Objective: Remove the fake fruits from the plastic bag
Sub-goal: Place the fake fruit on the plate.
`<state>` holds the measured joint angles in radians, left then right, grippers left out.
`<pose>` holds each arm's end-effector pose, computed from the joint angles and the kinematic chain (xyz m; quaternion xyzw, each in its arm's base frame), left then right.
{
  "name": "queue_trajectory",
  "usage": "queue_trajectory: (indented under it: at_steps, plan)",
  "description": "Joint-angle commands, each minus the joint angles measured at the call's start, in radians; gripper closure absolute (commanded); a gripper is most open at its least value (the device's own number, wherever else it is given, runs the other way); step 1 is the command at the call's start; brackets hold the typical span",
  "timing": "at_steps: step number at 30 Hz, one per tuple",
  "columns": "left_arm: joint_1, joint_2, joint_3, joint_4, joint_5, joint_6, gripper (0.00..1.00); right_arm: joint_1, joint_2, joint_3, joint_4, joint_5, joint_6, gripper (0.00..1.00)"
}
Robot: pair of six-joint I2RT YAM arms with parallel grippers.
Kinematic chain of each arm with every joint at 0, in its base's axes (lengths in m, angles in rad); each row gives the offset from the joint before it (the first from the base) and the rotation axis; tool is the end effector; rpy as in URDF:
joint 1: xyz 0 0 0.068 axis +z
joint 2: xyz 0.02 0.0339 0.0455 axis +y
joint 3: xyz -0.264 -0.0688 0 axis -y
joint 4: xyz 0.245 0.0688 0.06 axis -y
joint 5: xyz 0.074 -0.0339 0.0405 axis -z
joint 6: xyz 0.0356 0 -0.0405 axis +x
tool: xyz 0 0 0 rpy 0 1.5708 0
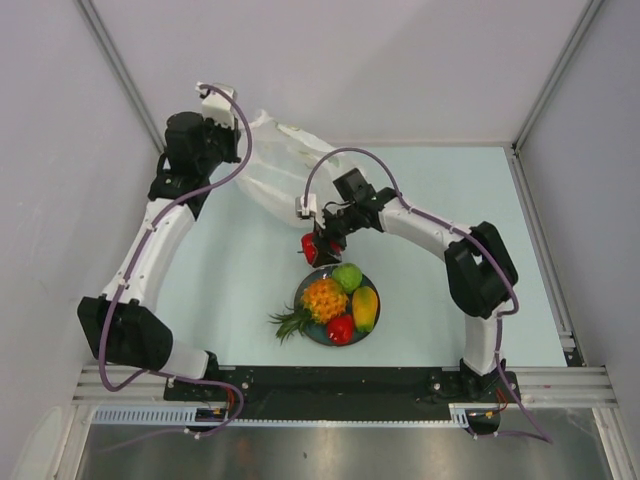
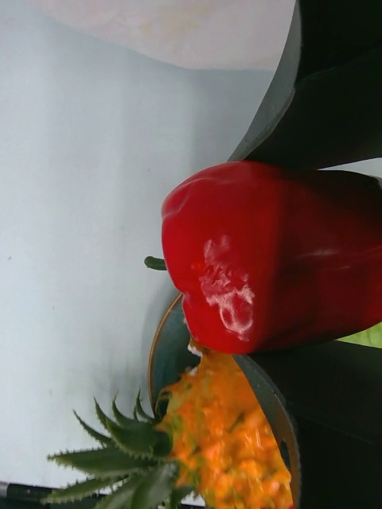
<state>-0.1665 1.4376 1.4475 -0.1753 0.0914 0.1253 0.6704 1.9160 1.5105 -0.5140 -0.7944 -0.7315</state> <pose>0.3321 -0.0591 0.4196 0.1400 0.7499 -0.0482 0.6447 0.3118 0.2797 0.2417 -0.6581 0.5879 0.3573 0.3061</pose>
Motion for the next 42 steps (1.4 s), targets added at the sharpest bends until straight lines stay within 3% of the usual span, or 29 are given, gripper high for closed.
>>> queue_trajectory:
  at_steps: [1, 14, 42]
  plan:
    - [0.009, -0.068, -0.045, 0.007, 0.027, -0.024, 1.0, 0.001, 0.072, 0.1, -0.007, -0.046, 0.032, 0.64]
    - [0.009, -0.097, -0.095, 0.005, 0.048, -0.029, 1.0, 0.009, 0.156, 0.111, -0.052, -0.085, 0.058, 0.62]
    - [0.009, -0.095, -0.125, 0.01, 0.074, -0.033, 1.0, 0.051, 0.16, 0.036, -0.103, -0.075, 0.007, 0.59]
